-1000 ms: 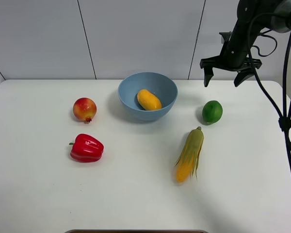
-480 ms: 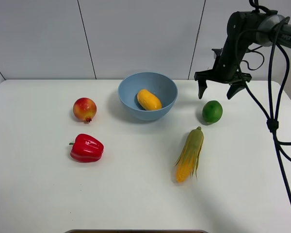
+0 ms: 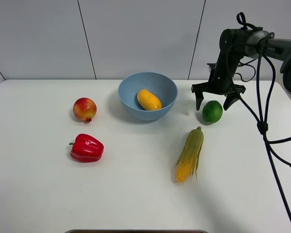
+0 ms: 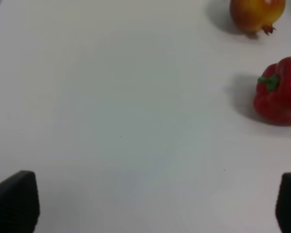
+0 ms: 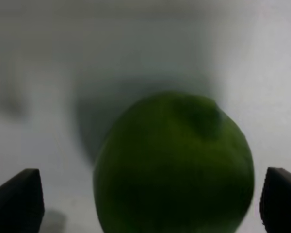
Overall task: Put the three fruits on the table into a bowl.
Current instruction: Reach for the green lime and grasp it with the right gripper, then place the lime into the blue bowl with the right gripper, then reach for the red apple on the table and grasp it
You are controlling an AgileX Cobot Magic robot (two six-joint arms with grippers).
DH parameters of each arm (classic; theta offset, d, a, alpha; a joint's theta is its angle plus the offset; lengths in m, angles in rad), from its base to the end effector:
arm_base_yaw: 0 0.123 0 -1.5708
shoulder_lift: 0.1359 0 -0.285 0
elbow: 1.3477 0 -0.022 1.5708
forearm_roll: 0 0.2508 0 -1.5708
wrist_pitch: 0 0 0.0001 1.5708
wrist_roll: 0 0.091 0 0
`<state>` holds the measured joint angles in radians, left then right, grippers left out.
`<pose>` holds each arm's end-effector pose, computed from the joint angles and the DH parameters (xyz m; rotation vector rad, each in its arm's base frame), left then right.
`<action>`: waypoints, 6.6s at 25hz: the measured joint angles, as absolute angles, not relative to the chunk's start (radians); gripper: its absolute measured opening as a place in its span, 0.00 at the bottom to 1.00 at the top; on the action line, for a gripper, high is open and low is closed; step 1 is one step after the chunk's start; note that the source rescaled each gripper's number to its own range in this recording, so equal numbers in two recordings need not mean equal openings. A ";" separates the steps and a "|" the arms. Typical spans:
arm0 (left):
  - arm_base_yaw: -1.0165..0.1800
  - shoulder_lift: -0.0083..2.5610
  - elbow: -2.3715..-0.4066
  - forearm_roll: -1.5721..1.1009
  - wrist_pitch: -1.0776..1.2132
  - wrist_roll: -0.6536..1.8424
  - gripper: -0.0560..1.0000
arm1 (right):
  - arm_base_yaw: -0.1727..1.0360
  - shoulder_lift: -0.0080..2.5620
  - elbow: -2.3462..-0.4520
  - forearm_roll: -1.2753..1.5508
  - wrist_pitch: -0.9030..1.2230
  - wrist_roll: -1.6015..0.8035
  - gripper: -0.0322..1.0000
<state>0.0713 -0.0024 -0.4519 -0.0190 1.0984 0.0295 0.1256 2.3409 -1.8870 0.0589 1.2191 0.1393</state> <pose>-0.0016 -0.0017 0.2609 -0.0437 2.1273 0.0364 0.4606 0.0632 0.1386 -0.0536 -3.1179 -0.0821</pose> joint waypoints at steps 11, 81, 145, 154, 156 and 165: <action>0.071 -0.002 -0.452 -0.019 1.098 0.029 1.00 | 0.126 2.396 -1.887 0.059 1.219 0.131 0.81; 0.071 -0.002 -0.452 -0.019 1.098 0.029 1.00 | 0.349 2.109 -1.889 0.210 0.978 -0.062 0.18; 0.071 -0.002 -0.452 -0.019 1.098 0.029 1.00 | 0.472 1.513 -1.887 -0.223 1.216 0.056 0.50; 0.071 -0.002 -0.452 -0.019 1.098 0.029 1.00 | 0.472 1.297 -1.884 -0.229 1.217 0.085 0.50; 0.071 -0.002 -0.452 -0.019 1.098 0.029 1.00 | 0.472 1.243 -1.847 -0.232 1.216 0.088 0.50; 0.071 -0.002 -0.452 -0.019 1.098 0.029 1.00 | 0.460 0.882 -1.341 -0.326 1.218 0.138 0.50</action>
<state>0.0713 -0.0024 -0.4519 -0.0190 1.0984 0.0295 0.4600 0.8815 -1.3413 -0.3264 1.2179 0.1382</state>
